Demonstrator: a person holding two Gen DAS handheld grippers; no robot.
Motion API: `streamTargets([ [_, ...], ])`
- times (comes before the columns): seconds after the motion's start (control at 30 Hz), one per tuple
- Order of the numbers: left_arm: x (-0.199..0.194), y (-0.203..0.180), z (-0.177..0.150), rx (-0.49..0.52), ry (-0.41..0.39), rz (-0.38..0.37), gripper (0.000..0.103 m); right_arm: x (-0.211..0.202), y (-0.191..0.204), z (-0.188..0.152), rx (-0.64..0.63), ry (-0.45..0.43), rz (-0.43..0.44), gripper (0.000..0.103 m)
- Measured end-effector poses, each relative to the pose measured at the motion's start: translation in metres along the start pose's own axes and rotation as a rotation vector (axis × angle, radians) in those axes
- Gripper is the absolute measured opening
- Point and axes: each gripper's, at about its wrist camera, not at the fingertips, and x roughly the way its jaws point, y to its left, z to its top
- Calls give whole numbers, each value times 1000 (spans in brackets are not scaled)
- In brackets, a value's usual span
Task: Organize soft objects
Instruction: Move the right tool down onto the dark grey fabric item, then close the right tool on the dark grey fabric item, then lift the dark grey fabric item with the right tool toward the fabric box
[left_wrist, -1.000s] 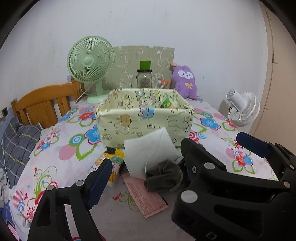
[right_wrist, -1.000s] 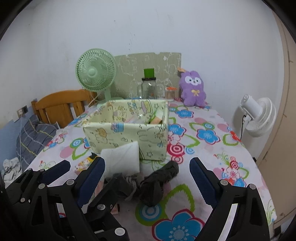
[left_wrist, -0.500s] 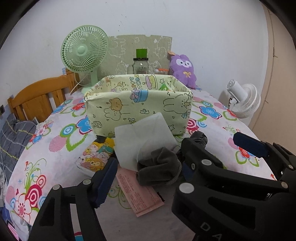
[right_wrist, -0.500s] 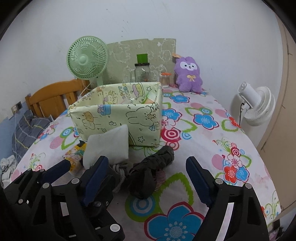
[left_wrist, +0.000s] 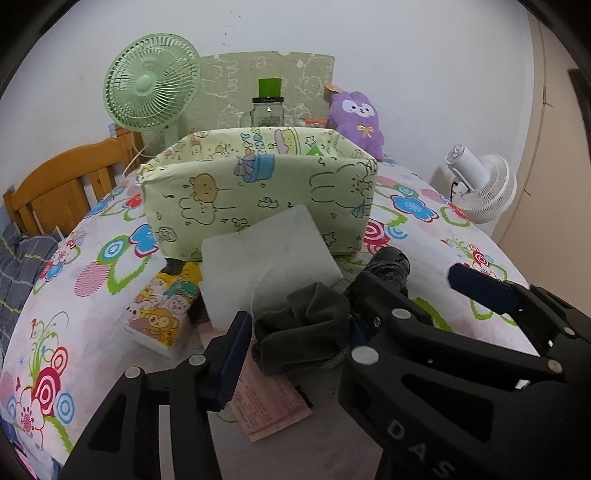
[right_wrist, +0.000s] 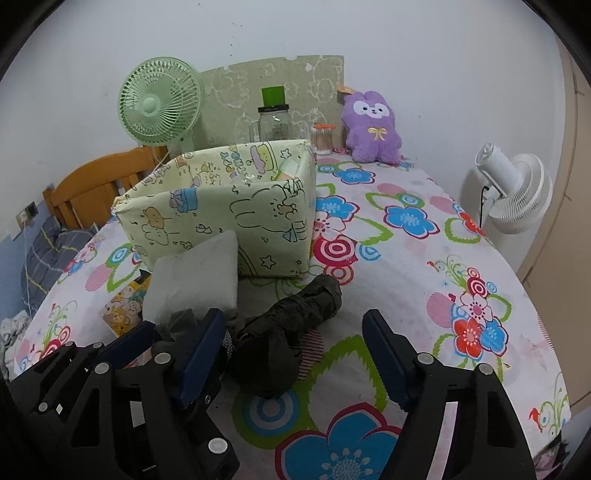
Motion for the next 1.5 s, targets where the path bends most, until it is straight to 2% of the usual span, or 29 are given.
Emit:
streamTargets([
  [0.3, 10, -2, 1, 1, 22, -15, 56, 15, -7, -1, 34, 45, 51, 59],
  [0.47, 12, -5, 1, 7, 23, -18, 52, 19, -9, -2, 52, 53, 78, 52],
  [0.6, 12, -5, 1, 11, 22, -19, 50, 20, -10, -2, 56, 58, 92, 39],
  [0.73, 10, -6, 1, 11, 19, -22, 47, 18, -10, -2, 57, 54, 95, 31],
  [1.1, -3, -9, 1, 13, -5, -32, 44, 3, -11, -2, 58, 22, 94, 26],
  [1.5, -20, -12, 2, 19, -40, -29, 44, -16, -9, 0, 46, -17, 92, 25],
])
